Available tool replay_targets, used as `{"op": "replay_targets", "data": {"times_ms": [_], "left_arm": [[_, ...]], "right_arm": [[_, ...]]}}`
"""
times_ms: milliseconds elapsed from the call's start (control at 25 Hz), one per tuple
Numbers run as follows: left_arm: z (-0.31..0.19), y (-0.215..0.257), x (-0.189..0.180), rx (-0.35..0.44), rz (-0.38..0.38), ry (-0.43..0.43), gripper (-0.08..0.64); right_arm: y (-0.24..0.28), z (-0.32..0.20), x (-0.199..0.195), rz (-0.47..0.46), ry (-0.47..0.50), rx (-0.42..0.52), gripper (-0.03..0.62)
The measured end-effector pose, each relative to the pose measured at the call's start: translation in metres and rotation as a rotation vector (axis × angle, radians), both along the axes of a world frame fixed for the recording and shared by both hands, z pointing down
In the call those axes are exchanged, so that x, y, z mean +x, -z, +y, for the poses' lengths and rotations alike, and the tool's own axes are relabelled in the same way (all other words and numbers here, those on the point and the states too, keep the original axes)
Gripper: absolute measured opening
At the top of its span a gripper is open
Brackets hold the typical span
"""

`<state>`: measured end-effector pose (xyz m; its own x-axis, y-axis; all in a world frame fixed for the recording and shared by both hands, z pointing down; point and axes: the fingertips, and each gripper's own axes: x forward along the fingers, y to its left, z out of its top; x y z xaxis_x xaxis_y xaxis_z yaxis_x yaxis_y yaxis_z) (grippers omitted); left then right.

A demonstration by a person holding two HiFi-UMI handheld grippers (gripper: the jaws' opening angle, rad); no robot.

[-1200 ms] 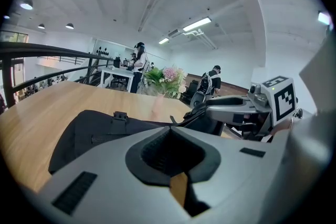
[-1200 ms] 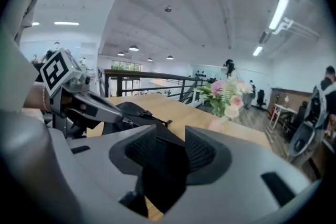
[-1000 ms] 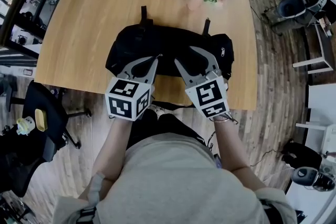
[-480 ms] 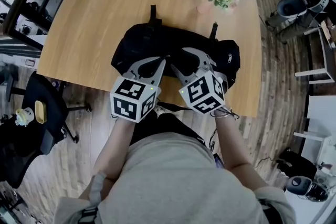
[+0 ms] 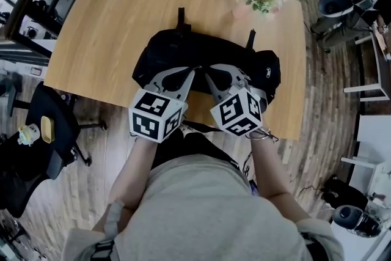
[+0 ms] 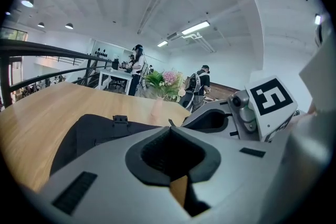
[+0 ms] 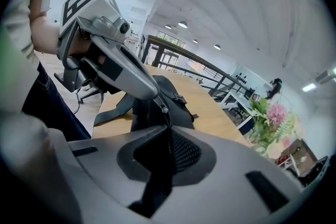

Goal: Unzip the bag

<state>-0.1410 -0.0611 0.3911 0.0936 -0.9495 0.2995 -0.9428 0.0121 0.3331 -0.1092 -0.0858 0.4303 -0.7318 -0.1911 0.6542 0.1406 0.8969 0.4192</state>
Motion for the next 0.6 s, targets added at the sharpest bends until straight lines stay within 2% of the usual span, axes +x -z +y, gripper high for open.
{"op": "replay_targets", "data": {"times_ms": [160, 600], "left_arm": [[0.004, -0.001, -0.008, -0.009, -0.027, 0.017, 0.02], [0.024, -0.013, -0.039, -0.043, -0.031, 0.111, 0.02]], "right_arm": [[0.003, -0.004, 0.0, -0.016, -0.02, -0.014, 0.031], [0.001, -0.01, 0.003, -0.045, -0.07, -0.099, 0.031]]}}
